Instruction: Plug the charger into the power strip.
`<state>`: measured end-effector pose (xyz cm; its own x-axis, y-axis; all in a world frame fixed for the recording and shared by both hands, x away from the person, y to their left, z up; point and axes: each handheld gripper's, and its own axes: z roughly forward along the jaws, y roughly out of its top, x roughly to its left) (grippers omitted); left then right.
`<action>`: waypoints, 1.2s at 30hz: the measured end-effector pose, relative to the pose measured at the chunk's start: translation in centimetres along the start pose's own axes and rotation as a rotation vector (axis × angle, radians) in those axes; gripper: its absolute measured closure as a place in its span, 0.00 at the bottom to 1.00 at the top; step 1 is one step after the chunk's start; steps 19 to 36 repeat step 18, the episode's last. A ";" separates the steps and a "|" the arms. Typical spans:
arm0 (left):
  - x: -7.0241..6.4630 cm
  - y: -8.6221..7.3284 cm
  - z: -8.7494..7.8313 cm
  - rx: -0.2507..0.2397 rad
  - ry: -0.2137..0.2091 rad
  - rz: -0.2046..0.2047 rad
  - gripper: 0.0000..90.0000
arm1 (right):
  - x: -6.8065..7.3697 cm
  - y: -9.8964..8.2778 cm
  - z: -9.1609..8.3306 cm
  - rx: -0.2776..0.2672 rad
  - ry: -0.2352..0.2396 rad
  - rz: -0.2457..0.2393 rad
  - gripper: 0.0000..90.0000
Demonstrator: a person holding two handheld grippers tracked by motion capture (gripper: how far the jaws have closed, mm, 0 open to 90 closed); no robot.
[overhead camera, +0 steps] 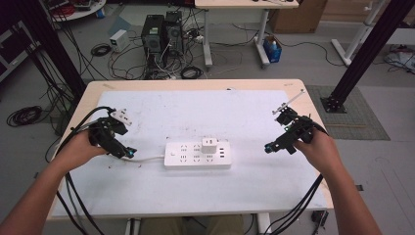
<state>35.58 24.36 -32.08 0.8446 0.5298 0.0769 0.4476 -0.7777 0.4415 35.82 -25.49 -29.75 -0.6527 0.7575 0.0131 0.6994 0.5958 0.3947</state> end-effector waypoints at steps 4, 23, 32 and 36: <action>0.1 -0.1 0.0 0.001 0.005 -0.003 0.21 | -0.1 -0.2 0.1 0.001 0.004 0.002 0.01; 0.1 -0.5 0.5 0.003 -0.008 -0.003 0.21 | -0.1 -0.4 0.1 -0.002 0.007 0.016 0.01; 0.1 -0.5 0.5 0.003 -0.008 -0.003 0.21 | -0.1 -0.4 0.1 -0.002 0.007 0.016 0.01; 0.1 -0.5 0.5 0.003 -0.008 -0.003 0.21 | -0.1 -0.4 0.1 -0.002 0.007 0.016 0.01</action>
